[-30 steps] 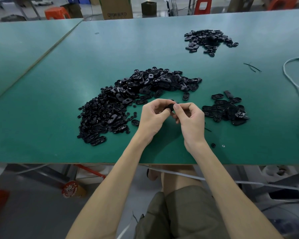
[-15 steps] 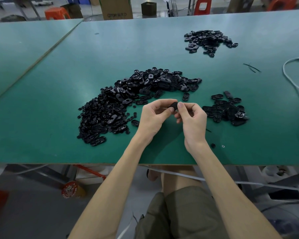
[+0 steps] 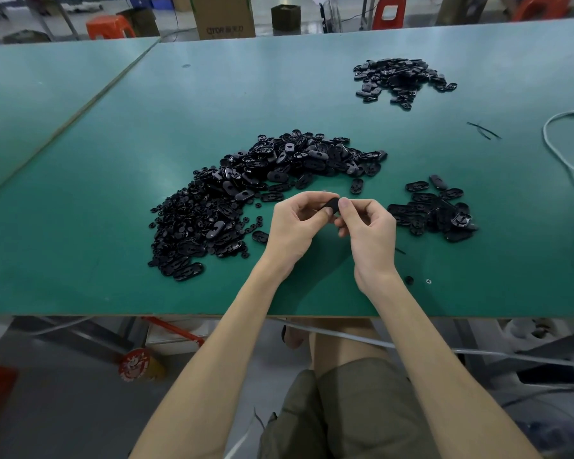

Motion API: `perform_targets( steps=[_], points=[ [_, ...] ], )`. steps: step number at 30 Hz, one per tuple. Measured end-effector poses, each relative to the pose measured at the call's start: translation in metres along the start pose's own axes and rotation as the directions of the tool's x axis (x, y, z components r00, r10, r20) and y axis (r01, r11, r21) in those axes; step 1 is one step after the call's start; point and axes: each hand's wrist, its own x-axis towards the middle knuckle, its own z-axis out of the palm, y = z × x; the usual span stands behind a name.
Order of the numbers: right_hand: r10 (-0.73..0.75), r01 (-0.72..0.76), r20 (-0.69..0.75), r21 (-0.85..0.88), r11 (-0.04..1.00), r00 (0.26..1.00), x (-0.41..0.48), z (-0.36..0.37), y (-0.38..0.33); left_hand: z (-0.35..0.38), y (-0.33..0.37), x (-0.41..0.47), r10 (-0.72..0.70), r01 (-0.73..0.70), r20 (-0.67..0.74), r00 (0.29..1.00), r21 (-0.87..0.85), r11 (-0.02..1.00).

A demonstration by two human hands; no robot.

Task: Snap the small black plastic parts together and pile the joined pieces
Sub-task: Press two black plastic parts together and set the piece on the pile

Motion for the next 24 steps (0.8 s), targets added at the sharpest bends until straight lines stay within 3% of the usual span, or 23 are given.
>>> perform_targets(
  steps=[13, 21, 24],
  points=[
    [0.008, -0.006, 0.023, -0.066, 0.998, 1.000, 0.001, 0.002, -0.001, 0.020, 0.037, 0.024, 0.119, -0.107, -0.046, 0.992, 0.204, 0.973],
    [0.000, 0.006, 0.066, -0.078, 0.997, 0.998, -0.002, 0.003, -0.003, 0.061, 0.051, 0.053, 0.022, -0.054, 0.177, 0.984, 0.176, 0.983],
    [-0.012, 0.020, 0.064, -0.120, 0.993, 0.998, -0.002, 0.002, -0.003, 0.043, 0.040, 0.055, 0.041, -0.064, 0.067, 0.997, 0.403, 0.913]
  ],
)
